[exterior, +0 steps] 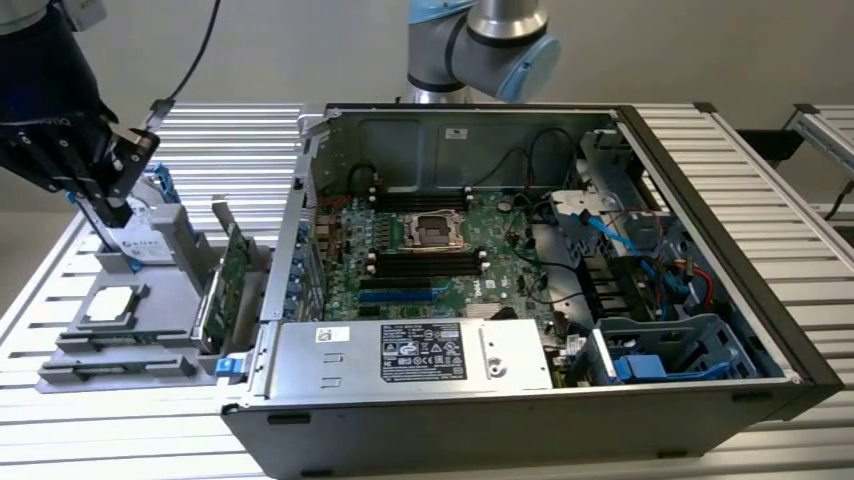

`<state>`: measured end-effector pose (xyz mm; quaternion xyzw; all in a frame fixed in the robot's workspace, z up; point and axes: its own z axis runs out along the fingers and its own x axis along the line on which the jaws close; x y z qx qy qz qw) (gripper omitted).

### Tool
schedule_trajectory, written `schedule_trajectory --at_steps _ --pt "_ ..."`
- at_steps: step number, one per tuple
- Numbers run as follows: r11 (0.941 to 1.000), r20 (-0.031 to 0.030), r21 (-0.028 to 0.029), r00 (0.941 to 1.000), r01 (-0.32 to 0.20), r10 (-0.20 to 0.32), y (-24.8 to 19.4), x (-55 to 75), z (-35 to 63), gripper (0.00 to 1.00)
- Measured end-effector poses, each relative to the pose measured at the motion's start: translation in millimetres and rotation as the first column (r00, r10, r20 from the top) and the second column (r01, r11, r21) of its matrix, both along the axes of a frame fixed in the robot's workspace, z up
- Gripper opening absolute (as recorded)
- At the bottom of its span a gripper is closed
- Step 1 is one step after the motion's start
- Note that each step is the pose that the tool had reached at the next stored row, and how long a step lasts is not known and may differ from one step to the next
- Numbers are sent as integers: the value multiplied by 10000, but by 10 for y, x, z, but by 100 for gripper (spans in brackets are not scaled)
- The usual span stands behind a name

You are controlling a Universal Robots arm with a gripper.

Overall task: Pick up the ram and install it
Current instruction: 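Reach for the ram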

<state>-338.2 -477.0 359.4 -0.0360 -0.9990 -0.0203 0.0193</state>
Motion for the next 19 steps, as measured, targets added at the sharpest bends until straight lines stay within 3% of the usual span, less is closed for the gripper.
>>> schedule_trajectory --at_steps 6,19 --pt "10000 -123 -1 9999 -5 5 -76 -42 -44 11" --pt "9999 -153 0 9998 -125 125 -311 -87 -140 11"
